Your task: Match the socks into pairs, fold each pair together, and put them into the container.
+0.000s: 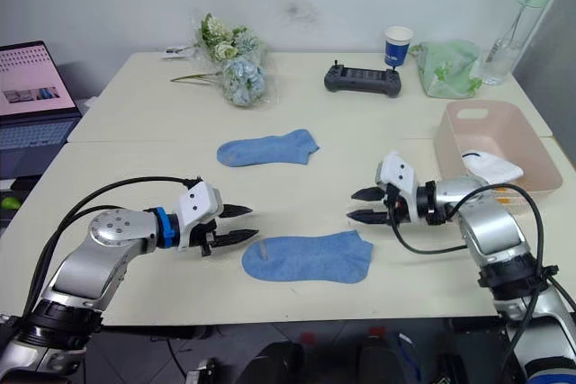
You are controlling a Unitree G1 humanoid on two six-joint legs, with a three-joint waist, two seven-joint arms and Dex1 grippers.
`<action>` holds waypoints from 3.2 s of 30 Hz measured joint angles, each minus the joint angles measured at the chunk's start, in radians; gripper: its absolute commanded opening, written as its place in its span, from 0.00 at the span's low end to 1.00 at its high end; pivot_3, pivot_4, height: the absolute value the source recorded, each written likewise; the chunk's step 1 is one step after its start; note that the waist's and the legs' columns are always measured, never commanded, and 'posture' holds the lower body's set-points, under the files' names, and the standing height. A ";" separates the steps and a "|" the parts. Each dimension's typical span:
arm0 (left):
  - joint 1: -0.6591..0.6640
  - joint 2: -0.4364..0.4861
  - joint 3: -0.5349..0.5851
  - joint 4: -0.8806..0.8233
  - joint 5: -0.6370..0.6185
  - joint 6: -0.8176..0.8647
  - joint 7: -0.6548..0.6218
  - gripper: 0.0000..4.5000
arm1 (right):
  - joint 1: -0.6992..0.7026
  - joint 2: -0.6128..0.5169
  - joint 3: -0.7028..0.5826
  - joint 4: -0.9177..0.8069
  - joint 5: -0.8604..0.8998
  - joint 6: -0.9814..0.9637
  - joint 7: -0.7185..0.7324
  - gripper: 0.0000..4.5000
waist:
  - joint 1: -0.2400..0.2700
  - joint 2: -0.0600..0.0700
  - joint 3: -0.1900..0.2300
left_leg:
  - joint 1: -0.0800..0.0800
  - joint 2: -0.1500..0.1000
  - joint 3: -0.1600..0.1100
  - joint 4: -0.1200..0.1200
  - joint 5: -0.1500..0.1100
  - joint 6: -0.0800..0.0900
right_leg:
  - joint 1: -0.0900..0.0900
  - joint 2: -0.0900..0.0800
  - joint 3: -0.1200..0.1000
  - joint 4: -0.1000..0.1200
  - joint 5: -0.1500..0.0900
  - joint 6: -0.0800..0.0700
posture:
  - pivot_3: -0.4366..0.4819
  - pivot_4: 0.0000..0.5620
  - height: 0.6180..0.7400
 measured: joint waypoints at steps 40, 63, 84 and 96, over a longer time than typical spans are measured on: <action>0.268 -0.073 -0.061 -0.070 0.129 -0.233 0.111 0.01 | 0.285 -0.063 0.107 -0.093 -0.167 -0.252 -0.059 0.00 | 0.003 0.001 -0.001 | 0.009 0.000 0.000 -0.001 0.000 0.001 | 0.009 0.001 0.000 -0.001 0.000 0.000 | 0.48 0.27 1.00; 0.249 -0.169 0.345 -0.022 -0.069 -0.023 0.400 0.58 | 0.177 0.093 -0.206 0.046 -0.093 -0.183 -0.423 0.61 | 0.003 0.000 -0.001 | 0.007 0.000 0.000 -0.001 -0.001 0.000 | 0.007 0.001 0.000 -0.002 0.000 0.000 | 0.48 0.27 1.00; 0.049 -0.248 0.255 0.152 0.025 -0.068 0.487 0.99 | 0.114 0.162 -0.135 0.108 -0.167 -0.178 -0.447 1.00 | 0.005 0.000 -0.001 | 0.007 0.000 0.001 0.000 0.000 -0.001 | 0.007 0.001 0.000 0.000 0.000 0.000 | 0.48 0.27 1.00; -0.623 -0.334 0.044 1.069 0.234 -0.218 0.433 0.99 | 0.091 0.183 -0.119 0.033 -0.159 -0.104 -0.461 1.00 | -0.013 -0.001 -0.001 | 0.000 -0.001 0.001 0.001 0.000 -0.001 | -0.001 0.001 0.000 0.002 0.000 0.000 | 0.48 0.27 1.00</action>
